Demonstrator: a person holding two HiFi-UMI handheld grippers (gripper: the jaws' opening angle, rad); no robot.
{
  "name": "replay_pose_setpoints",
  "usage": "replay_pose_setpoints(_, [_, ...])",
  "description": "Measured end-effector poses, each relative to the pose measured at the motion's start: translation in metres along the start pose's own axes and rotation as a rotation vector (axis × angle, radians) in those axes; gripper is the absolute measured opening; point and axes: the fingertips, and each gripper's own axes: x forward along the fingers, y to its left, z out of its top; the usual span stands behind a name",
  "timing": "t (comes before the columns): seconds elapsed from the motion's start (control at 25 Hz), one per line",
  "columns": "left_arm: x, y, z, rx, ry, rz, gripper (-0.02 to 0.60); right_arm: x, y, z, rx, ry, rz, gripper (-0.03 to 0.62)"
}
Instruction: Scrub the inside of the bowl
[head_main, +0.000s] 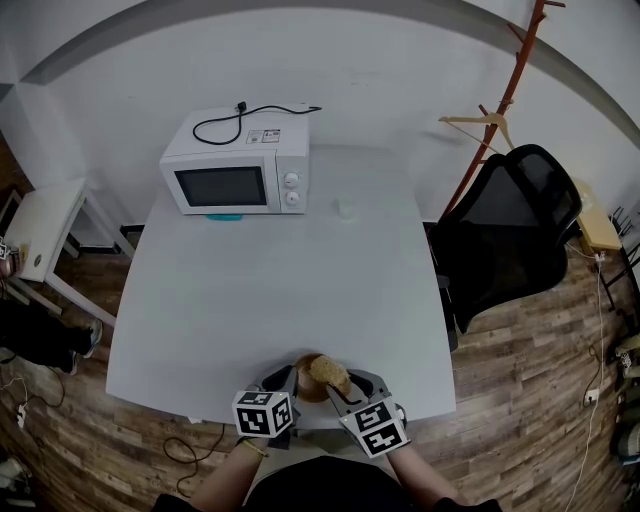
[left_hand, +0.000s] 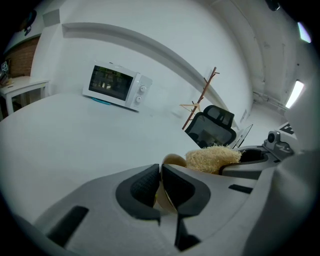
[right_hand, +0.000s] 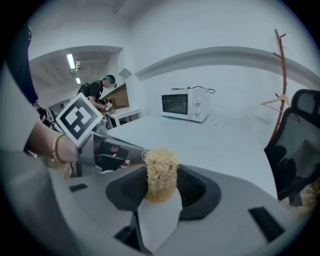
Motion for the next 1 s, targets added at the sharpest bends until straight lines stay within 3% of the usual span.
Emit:
replay_pose_setpoints(0.24, [0.01, 0.022, -0.014, -0.067, 0.018, 0.064, 0.032, -0.003, -0.003, -0.007, 0.057, -0.027, -0.027, 0.167])
replay_pose_setpoints(0.44, [0.018, 0.03, -0.015, -0.064, 0.027, 0.088, 0.034, -0.005, -0.003, -0.01, 0.09, -0.038, -0.039, 0.167])
replay_pose_setpoints(0.48, [0.02, 0.03, -0.015, -0.058, 0.03, 0.084, 0.041, -0.006, -0.004, -0.011, 0.096, -0.041, -0.043, 0.167])
replay_pose_setpoints(0.56, [0.022, 0.028, -0.014, -0.044, 0.032, 0.077, 0.139, -0.008, -0.004, -0.011, 0.105, -0.052, -0.051, 0.167])
replay_pose_setpoints(0.64, [0.02, 0.028, -0.011, -0.025, 0.022, 0.085, 0.162, -0.011, -0.003, -0.01, 0.11, -0.067, -0.058, 0.167])
replay_pose_setpoints(1.0, [-0.025, 0.027, -0.006, -0.019, -0.063, 0.097, 0.173, -0.031, 0.018, -0.002, 0.113, -0.168, -0.091, 0.167])
